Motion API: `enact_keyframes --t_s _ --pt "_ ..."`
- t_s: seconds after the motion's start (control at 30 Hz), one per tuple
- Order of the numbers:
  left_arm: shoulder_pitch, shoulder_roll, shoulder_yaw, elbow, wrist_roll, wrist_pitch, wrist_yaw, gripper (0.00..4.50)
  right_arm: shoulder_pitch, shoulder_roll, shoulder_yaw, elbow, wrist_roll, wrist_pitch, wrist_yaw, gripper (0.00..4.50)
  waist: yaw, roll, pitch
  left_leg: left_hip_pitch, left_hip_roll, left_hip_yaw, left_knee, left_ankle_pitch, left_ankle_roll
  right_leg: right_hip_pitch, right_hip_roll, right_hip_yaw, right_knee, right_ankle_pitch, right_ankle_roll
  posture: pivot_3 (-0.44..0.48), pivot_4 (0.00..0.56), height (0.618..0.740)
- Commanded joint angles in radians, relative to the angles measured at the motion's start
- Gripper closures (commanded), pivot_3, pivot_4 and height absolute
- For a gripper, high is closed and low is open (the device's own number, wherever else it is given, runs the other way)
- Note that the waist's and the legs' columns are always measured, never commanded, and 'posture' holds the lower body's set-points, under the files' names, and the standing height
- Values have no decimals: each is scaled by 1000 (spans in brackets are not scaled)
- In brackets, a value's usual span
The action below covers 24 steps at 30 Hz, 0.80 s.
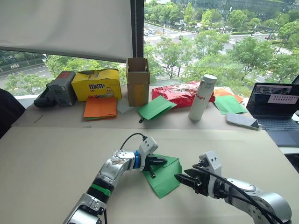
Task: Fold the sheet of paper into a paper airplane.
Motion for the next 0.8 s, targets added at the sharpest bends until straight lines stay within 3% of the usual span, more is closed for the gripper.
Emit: enact_keyframes --t_s 0.03,0.33,0.57,0.67,0.8 --pt "20 5 21 30 -26 35 -9 4500 -17 35 -34 -5 -10 12 -81 1469 0 1 0 0 0 0 0 0 0 0 0 0 0 0 0 0 150 740" --pt "-9 111 98 -46 -143 34 -169 4500 -104 -111 -26 49 23 5 35 4475 -10 2 2 -7 -1 4 0 1 -1 -8 2 3 6 0 0 0 150 740" --pt "-25 241 154 -139 -229 62 -284 4500 -320 -342 139 202 -9 -84 363 4475 -11 3 4 -11 -1 4 1 1 -1 -11 3 3 5 0 0 0 150 740" --pt "-18 260 169 -166 -239 68 -271 4500 -402 -364 157 289 -46 -123 395 4475 -7 3 4 -11 -2 4 1 1 -1 -11 3 3 5 0 0 0 150 740" --pt "14 259 185 -208 -250 77 -237 4500 -427 -324 89 327 -24 -93 351 4475 1 3 4 -13 -2 4 2 2 -1 -12 2 2 6 1 1 0 150 740"
